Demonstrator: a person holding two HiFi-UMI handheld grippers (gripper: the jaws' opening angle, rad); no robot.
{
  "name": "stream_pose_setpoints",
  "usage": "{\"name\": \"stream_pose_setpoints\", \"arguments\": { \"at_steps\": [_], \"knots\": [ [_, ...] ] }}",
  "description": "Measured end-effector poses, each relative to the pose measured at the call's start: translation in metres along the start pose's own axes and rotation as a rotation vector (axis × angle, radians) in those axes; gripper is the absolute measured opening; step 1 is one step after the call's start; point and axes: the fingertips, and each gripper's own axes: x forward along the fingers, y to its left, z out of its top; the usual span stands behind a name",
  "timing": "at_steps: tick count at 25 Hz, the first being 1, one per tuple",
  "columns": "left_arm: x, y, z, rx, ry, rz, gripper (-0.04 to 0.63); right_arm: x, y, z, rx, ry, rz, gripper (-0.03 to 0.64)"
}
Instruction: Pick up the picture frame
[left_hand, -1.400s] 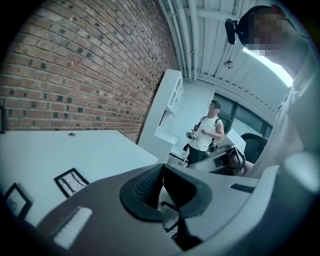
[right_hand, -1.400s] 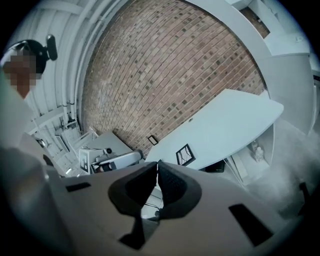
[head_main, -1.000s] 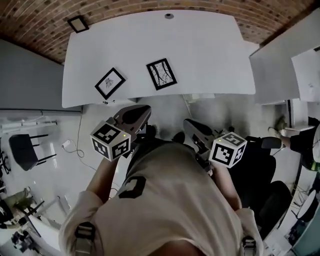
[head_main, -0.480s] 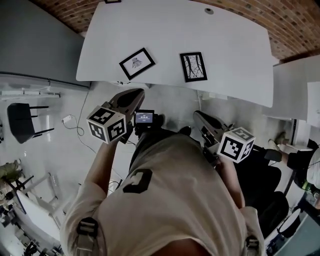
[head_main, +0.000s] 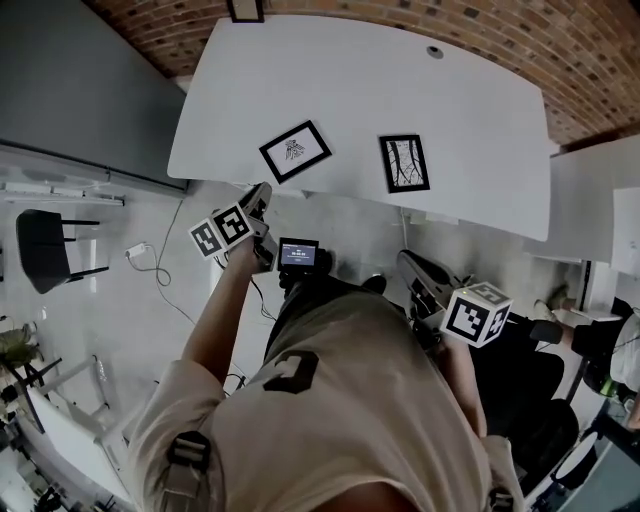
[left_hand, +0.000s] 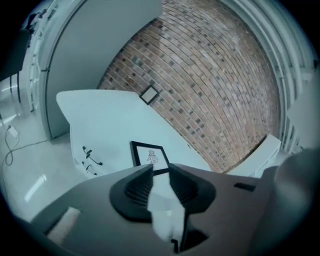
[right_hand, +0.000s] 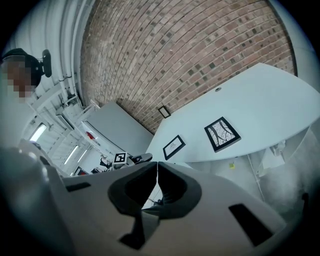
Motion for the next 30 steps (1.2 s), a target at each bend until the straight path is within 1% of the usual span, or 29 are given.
{"name": "stream_pose_setpoints", "arguments": {
  "at_steps": [1, 2, 5, 7, 9, 13, 16, 19, 24, 30],
  "knots": [
    [0.007, 0.006, -0.003, -0.041, 0.012, 0.006, 0.152, 0.000, -0.001, 0.001, 0.004, -0.002, -0.004, 0.006],
    [0.013, 0.012, -0.007, -0.087, 0.031, 0.010, 0.298, 0.001, -0.001, 0.001, 0.010, -0.005, -0.006, 0.006],
    [0.026, 0.034, -0.019, -0.212, 0.079, 0.018, 0.353, 0.001, -0.005, 0.000, 0.037, -0.010, -0.014, 0.006],
    [0.034, 0.045, -0.026, -0.277, 0.098, 0.018, 0.368, 0.000, -0.007, 0.001, 0.052, -0.007, -0.023, 0.006],
    [0.042, 0.051, -0.030, -0.322, 0.104, 0.015, 0.379, 0.000, -0.008, 0.003, 0.057, -0.003, -0.022, 0.006],
    [0.058, 0.064, -0.036, -0.385, 0.117, 0.029, 0.390, 0.002, -0.009, 0.003, 0.049, 0.010, -0.012, 0.006],
    [0.066, 0.077, -0.036, -0.423, 0.109, 0.040, 0.394, 0.002, -0.012, 0.004, 0.052, 0.017, -0.015, 0.006],
    [0.074, 0.081, -0.034, -0.443, 0.105, 0.027, 0.394, 0.000, -0.015, 0.005, 0.060, 0.024, -0.030, 0.006],
    [0.087, 0.086, -0.034, -0.455, 0.115, 0.021, 0.394, -0.001, -0.018, 0.004, 0.060, 0.028, -0.048, 0.006],
    [0.103, 0.094, -0.034, -0.454, 0.131, 0.027, 0.394, -0.002, -0.017, 0.004, 0.062, 0.028, -0.074, 0.006]
  ]
}}
